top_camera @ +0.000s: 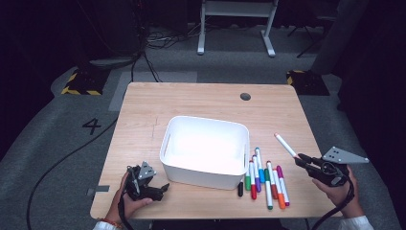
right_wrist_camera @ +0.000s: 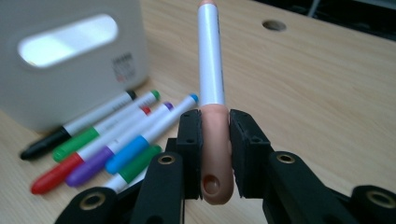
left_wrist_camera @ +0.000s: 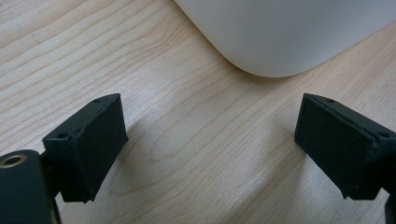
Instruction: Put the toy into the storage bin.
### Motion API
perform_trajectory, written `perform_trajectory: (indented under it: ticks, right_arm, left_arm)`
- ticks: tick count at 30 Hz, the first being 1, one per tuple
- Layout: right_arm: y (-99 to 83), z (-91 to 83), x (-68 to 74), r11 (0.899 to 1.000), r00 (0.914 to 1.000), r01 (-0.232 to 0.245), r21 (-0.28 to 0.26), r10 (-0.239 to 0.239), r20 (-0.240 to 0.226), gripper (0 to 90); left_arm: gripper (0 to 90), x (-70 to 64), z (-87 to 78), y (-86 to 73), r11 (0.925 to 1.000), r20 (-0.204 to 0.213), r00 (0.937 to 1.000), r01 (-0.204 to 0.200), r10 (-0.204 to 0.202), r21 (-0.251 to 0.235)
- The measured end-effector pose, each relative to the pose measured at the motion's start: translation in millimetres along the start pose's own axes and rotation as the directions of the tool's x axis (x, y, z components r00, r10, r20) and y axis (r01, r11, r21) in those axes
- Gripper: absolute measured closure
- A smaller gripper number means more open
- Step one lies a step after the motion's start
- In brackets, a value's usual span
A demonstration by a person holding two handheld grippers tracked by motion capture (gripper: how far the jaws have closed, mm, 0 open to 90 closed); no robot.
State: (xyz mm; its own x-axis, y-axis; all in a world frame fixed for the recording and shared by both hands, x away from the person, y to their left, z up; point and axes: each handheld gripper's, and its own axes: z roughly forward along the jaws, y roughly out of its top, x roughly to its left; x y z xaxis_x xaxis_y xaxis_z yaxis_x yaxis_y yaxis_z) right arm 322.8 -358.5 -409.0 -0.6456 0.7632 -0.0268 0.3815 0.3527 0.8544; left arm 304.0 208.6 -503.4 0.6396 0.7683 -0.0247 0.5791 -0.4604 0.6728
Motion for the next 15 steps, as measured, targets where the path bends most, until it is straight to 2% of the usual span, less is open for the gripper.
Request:
perform_trajectory:
  ticks: [8, 12, 15]
  right_arm:
    - [40.3, 13.0, 20.7, 0.997, 0.9963, 0.076, -0.029, -0.077, -0.038, 75.5]
    - [58.1, 22.1, 36.0, 0.991, 0.9887, 0.128, -0.042, -0.131, -0.074, 75.5]
    - [72.1, 28.9, 48.0, 0.984, 0.9794, 0.172, -0.04, -0.175, -0.1, 75.5]
  left_arm:
    - [9.1, 0.1, 0.1, 0.2, 1.0, -0.001, 1.0, 0.0, 0.0, 0.001]
    - [9.0, 0.5, 0.3, 0.4, 1.0, 0.005, 1.0, -0.004, 0.004, 0.003]
    - [9.0, 0.5, 0.3, 0.3, 1.0, 0.005, 1.0, -0.004, 0.004, 0.003]
